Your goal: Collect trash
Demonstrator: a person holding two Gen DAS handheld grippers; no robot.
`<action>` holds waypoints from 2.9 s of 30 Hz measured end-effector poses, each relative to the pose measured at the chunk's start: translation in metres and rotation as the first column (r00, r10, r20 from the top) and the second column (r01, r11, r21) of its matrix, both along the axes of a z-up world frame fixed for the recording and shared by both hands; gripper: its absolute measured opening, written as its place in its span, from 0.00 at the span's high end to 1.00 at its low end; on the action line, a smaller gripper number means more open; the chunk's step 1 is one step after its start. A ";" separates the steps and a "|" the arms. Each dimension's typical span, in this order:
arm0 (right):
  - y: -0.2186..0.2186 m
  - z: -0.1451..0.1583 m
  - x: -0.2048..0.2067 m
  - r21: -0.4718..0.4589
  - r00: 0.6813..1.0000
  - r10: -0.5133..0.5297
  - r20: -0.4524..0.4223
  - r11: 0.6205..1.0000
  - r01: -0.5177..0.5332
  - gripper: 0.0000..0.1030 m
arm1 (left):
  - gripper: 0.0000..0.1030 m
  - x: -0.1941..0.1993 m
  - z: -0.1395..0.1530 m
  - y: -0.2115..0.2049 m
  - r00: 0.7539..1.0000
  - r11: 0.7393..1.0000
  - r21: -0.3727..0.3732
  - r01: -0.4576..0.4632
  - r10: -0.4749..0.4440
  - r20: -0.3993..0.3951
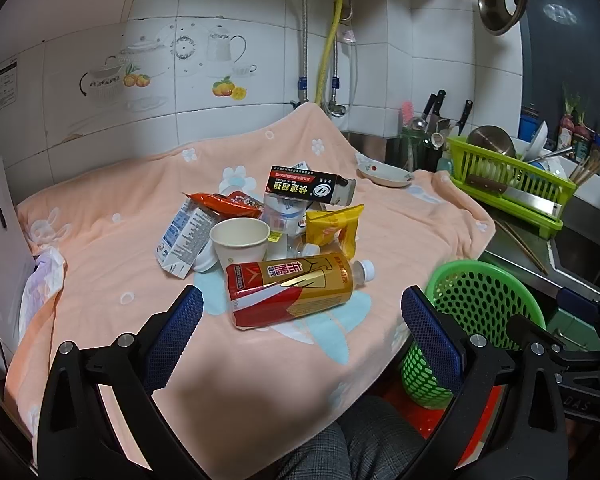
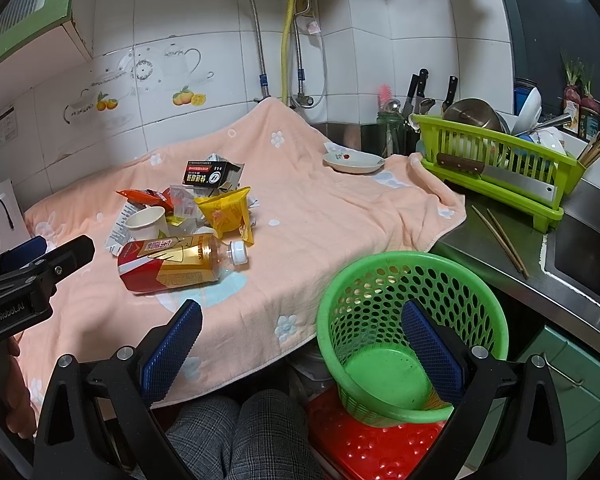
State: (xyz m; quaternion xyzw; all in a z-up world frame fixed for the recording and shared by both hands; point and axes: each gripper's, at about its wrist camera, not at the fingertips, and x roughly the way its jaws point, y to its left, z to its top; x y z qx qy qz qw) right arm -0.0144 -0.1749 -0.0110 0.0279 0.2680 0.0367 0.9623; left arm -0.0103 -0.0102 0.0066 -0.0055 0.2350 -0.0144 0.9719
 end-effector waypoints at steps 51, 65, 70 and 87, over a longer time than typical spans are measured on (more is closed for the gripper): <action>0.009 -0.005 0.033 0.009 0.999 0.037 -0.040 0.999 -0.036 0.06 | 0.05 0.034 -0.007 0.008 0.997 0.999 -0.031 0.016 -0.018 -0.070; 0.012 -0.003 0.063 0.015 0.996 0.057 -0.068 0.998 -0.056 0.06 | 0.05 0.059 -0.009 0.023 0.995 1.000 -0.022 -0.005 0.003 -0.102; 0.017 -0.007 0.078 0.026 0.992 0.085 -0.089 0.996 -0.083 0.06 | 0.05 0.065 -0.012 0.030 0.993 1.000 -0.011 -0.009 0.008 -0.114; 0.051 0.017 0.162 0.035 0.951 0.292 -0.098 0.956 -0.290 0.06 | 0.05 0.084 -0.023 0.066 0.989 0.999 -0.033 -0.026 0.021 -0.144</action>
